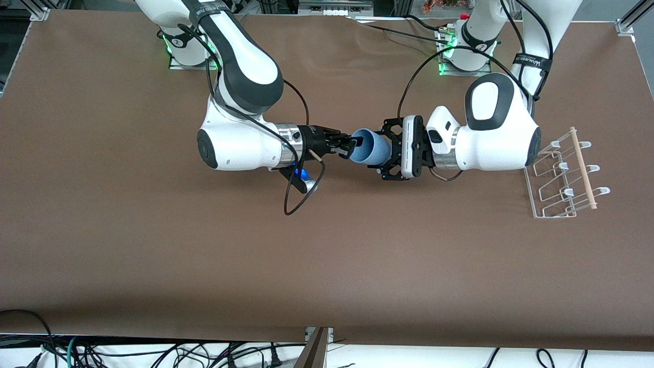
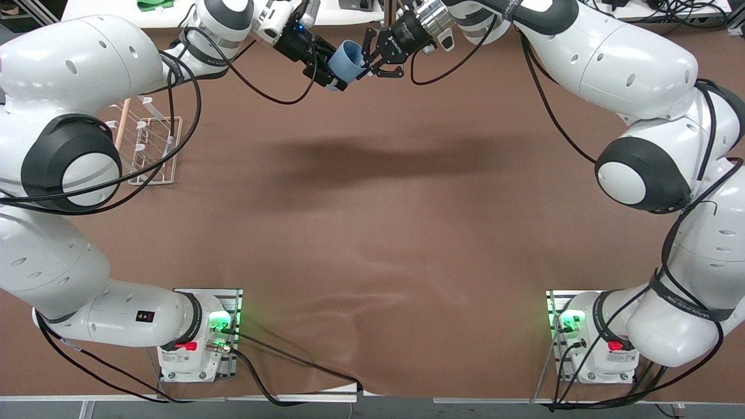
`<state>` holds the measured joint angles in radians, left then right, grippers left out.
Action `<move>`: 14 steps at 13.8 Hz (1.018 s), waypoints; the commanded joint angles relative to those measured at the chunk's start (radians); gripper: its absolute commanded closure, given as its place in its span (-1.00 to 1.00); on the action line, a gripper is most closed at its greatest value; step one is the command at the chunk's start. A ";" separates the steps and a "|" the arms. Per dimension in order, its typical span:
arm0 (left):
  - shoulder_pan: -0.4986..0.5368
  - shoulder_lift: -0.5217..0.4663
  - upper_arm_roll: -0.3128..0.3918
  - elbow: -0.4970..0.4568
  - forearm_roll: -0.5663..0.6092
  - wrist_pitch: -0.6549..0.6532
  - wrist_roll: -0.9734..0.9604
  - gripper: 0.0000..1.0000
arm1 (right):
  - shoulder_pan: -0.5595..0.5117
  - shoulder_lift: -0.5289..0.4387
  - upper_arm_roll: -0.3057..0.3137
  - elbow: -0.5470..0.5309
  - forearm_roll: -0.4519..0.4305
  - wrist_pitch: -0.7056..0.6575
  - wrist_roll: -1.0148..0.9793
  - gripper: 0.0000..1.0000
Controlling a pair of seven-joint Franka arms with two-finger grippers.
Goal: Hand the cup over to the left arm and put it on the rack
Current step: 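Close the left gripper around the cup's base beside the right gripper, then open the right gripper and withdraw it while the left gripper carries cup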
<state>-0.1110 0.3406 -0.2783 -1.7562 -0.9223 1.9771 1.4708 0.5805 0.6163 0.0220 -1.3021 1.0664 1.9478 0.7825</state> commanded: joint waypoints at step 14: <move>0.075 -0.038 0.005 0.004 0.087 -0.101 0.013 1.00 | -0.404 -0.029 -0.011 0.043 -0.236 -0.220 -0.110 -0.97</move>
<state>-0.0696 0.3218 -0.2744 -1.7500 -0.8905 1.9095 1.4799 0.2247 0.6101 -0.0024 -1.2651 0.8745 1.7741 0.7042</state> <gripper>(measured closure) 0.233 0.013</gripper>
